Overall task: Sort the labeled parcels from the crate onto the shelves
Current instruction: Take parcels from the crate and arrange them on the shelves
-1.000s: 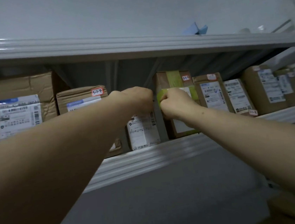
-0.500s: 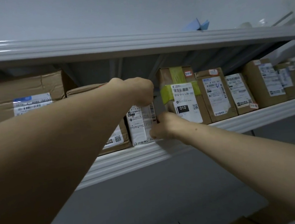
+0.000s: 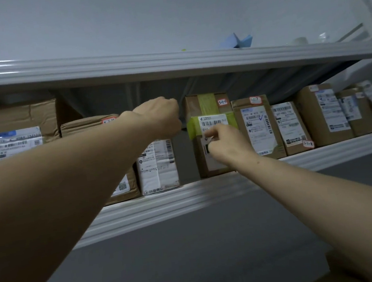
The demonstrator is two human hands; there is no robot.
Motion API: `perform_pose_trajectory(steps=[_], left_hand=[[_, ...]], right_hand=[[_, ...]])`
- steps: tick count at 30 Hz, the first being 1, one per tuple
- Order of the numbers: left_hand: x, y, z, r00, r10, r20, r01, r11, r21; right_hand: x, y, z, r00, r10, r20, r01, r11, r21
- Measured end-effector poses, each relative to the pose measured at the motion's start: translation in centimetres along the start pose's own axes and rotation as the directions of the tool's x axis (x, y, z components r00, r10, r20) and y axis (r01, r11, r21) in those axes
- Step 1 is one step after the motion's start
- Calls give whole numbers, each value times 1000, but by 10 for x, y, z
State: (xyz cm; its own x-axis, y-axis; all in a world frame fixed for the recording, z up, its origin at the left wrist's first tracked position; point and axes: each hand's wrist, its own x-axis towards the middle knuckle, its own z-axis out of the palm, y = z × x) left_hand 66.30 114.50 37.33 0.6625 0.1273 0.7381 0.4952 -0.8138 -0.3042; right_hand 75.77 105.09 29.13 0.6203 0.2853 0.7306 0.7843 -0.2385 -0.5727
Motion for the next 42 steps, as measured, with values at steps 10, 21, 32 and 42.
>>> perform_pose_trajectory(steps=[10, 21, 32, 42], left_hand=[[72, 79, 18, 986, -148, -71, 135, 977, -164], [103, 106, 24, 988, -149, -36, 148, 989, -29], [87, 98, 5, 989, -148, -19, 147, 988, -49], [72, 67, 2, 982, -188, -17, 188, 982, -8]], right_hand=[[47, 93, -55, 992, -123, 18, 120, 983, 137], [68, 120, -68, 978, -198, 63, 185, 969, 166], [58, 98, -40, 946, -120, 302, 140, 989, -45], [48, 78, -18, 937, -176, 302, 188, 982, -9]])
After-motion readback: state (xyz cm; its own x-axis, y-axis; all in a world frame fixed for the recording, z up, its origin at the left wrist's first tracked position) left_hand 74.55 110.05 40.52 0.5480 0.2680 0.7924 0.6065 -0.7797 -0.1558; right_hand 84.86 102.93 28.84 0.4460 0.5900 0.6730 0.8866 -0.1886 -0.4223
